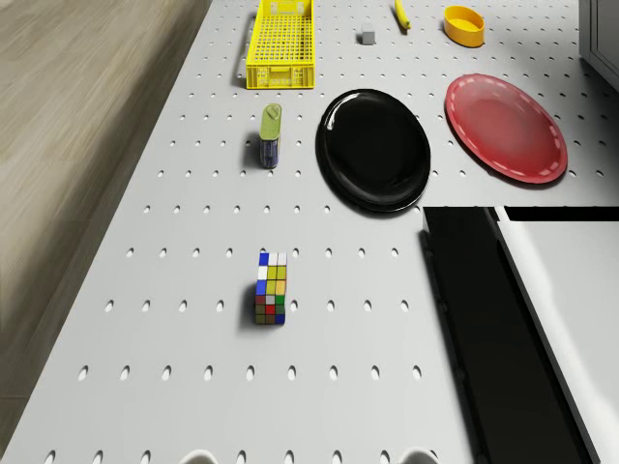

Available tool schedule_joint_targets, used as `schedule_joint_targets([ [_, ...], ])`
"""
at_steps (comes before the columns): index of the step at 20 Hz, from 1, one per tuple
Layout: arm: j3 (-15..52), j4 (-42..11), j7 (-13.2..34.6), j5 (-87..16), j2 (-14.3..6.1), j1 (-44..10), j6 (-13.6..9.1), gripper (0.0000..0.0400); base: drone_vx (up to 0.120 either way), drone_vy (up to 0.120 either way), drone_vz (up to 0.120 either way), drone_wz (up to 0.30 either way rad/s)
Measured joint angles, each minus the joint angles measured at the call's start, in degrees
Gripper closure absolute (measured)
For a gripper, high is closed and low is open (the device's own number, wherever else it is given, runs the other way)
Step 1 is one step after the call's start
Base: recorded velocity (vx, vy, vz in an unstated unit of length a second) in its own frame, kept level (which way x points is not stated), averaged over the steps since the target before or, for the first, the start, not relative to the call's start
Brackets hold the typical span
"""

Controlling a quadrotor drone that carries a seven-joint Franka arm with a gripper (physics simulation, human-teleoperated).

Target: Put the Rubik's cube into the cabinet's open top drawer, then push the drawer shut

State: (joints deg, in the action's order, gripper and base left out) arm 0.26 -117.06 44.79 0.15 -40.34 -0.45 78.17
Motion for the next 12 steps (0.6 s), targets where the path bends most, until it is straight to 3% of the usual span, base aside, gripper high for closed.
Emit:
schedule_joint_targets([
  [5, 0.0, -0.1, 0.0, 0.0, -0.1, 0.0, 0.2, 0.0, 0.12, 0.12, 0.0, 0.0],
  [12, 0.1, -0.3, 0.0, -0.1, -0.3, -0.1, 0.5, 0.0, 0.12, 0.0, 0.0, 0.0],
])
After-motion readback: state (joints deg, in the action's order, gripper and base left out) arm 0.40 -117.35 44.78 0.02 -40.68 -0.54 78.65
